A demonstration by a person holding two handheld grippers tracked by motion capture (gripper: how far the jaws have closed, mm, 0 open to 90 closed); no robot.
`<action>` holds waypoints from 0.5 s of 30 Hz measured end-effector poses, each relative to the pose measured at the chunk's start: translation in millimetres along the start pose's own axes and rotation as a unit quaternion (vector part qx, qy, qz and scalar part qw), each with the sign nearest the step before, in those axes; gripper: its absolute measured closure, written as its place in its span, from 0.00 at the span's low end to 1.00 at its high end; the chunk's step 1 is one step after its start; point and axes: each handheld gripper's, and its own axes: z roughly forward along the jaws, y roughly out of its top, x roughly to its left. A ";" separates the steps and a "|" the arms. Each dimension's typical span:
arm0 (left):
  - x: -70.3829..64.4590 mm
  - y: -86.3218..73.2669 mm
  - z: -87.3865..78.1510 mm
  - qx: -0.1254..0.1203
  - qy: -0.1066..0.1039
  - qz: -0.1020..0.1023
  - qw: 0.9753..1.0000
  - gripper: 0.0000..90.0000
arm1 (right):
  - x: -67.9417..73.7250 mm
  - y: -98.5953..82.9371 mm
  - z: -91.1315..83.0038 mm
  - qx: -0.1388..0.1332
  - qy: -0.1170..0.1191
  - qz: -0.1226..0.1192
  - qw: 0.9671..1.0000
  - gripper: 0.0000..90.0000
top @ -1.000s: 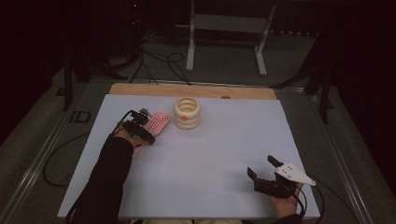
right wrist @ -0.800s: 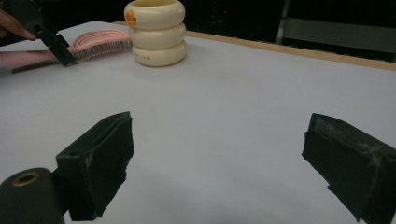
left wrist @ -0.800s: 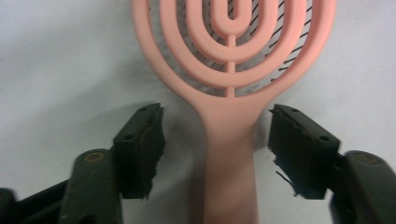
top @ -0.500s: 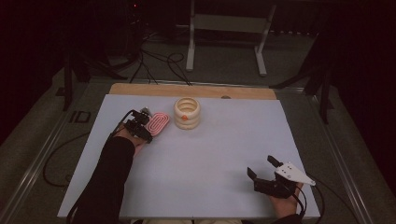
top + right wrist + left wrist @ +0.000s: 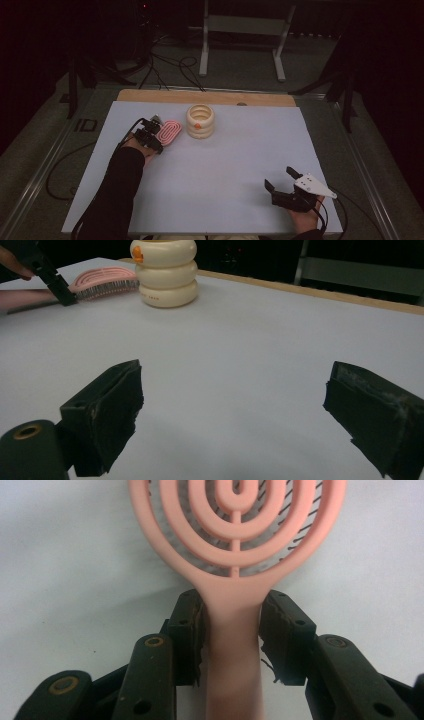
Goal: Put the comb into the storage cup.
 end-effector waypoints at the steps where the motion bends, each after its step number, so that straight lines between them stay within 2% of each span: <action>1: 0.0 0.0 0.0 0.000 0.000 0.000 1.000 0.71 | 0.0 0.0 0.0 0.000 0.000 0.000 1.000 0.09; 4: 1.2 -0.7 -0.5 0.000 -0.002 0.000 1.000 0.75 | -0.3 -0.1 0.1 0.000 -0.001 -0.001 1.000 0.09; 15: -0.2 -2.0 -0.5 -0.010 -0.002 -0.001 1.000 0.78 | -0.4 -0.4 0.6 0.004 -0.003 -0.002 1.000 0.09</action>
